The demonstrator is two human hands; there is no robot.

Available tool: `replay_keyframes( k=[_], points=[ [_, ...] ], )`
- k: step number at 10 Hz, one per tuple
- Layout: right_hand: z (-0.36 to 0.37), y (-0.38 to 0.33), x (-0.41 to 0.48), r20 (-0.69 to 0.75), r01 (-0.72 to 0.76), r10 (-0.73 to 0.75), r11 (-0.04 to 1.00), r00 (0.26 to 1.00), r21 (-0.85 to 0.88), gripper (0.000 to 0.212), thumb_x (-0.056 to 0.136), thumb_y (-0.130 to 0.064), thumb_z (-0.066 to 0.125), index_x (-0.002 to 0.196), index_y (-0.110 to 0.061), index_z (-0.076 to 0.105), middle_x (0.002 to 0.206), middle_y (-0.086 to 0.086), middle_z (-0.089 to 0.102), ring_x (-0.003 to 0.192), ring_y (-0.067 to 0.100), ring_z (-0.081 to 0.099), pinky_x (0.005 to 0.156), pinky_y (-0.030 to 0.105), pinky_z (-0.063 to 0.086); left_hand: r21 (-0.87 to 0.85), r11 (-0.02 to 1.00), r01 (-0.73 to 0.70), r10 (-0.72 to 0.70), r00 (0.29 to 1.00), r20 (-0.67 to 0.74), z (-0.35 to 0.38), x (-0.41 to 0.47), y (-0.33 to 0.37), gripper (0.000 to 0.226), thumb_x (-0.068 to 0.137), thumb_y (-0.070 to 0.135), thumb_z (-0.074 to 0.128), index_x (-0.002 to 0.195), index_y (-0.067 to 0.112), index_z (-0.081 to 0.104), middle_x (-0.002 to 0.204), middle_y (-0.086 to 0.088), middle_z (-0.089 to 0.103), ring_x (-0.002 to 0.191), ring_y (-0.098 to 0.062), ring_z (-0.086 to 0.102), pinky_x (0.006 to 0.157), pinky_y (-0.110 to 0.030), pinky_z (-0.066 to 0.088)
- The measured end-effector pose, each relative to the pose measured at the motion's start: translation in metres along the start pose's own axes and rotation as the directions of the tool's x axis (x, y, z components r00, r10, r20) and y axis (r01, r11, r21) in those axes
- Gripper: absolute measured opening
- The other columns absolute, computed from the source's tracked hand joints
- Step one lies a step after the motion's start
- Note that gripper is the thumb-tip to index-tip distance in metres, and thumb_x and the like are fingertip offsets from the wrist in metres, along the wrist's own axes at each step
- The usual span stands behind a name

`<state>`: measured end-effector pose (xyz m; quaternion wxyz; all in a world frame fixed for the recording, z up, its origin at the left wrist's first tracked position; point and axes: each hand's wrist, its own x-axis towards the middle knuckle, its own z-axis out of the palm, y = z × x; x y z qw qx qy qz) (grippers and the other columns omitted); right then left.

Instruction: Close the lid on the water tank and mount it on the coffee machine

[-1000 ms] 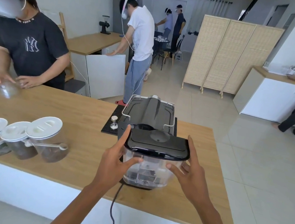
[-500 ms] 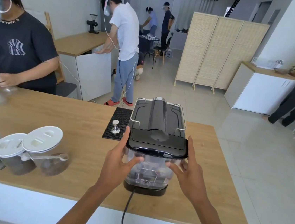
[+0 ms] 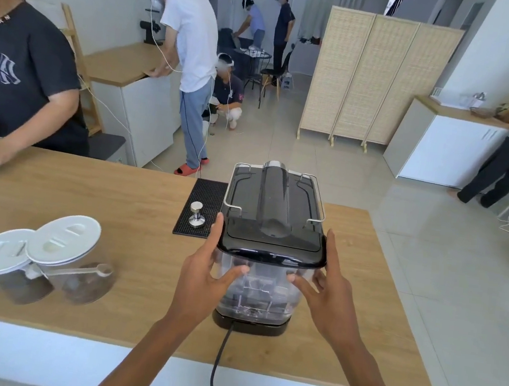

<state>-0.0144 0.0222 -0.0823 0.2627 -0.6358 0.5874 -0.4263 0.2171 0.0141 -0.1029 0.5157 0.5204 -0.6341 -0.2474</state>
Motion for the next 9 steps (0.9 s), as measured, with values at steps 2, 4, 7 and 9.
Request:
replay_keyframes(
  k=[2,4,7,9],
  points=[
    [0.008,0.004,-0.007,-0.006,-0.014,0.014,0.997,1.0,-0.081,0.102,0.083,-0.053,0.063,0.155,-0.044,-0.008,0.131,0.03,0.052,0.112,0.044,0.057,0.091,0.051,0.053,0.005,1.0,0.008,-0.008,1.0,0.008,0.004,-0.008,-0.013,0.094,0.082,0.063,0.06,0.153,0.047,-0.001,0.071,0.007,0.048,0.065,-0.014,0.052,0.07,-0.011,0.041],
    [0.009,0.005,-0.008,-0.017,-0.003,0.001,0.991,1.0,-0.136,0.104,0.083,-0.056,0.063,0.154,-0.044,-0.012,0.132,0.031,0.05,0.111,0.047,0.056,0.087,0.056,0.053,0.063,0.998,0.011,-0.012,1.0,0.02,0.001,-0.01,-0.013,0.094,0.082,0.066,0.054,0.154,0.044,-0.003,0.063,-0.007,0.051,0.065,-0.029,0.061,0.069,-0.007,0.041],
    [0.012,0.022,-0.014,-0.017,-0.002,0.0,0.99,1.0,-0.139,0.102,0.086,-0.058,0.059,0.154,-0.042,-0.015,0.134,-0.01,0.064,0.095,0.01,0.069,0.085,0.021,0.054,0.038,0.999,0.029,-0.031,0.997,0.065,0.002,-0.016,-0.011,0.096,0.089,0.037,0.066,0.154,0.041,-0.004,0.096,0.04,0.057,0.093,0.016,0.058,0.098,-0.003,0.037],
    [0.026,0.101,-0.051,0.16,-0.111,0.19,0.909,0.969,-0.403,0.106,0.074,-0.092,0.028,0.151,-0.037,-0.02,0.168,-0.001,0.007,0.153,0.025,0.015,0.11,0.048,0.043,0.366,0.922,0.129,-0.264,0.899,0.348,-0.016,-0.068,-0.081,0.093,0.084,0.072,0.047,0.151,0.047,-0.012,0.163,0.0,0.024,0.147,-0.024,0.026,0.107,-0.04,0.042]
  ],
)
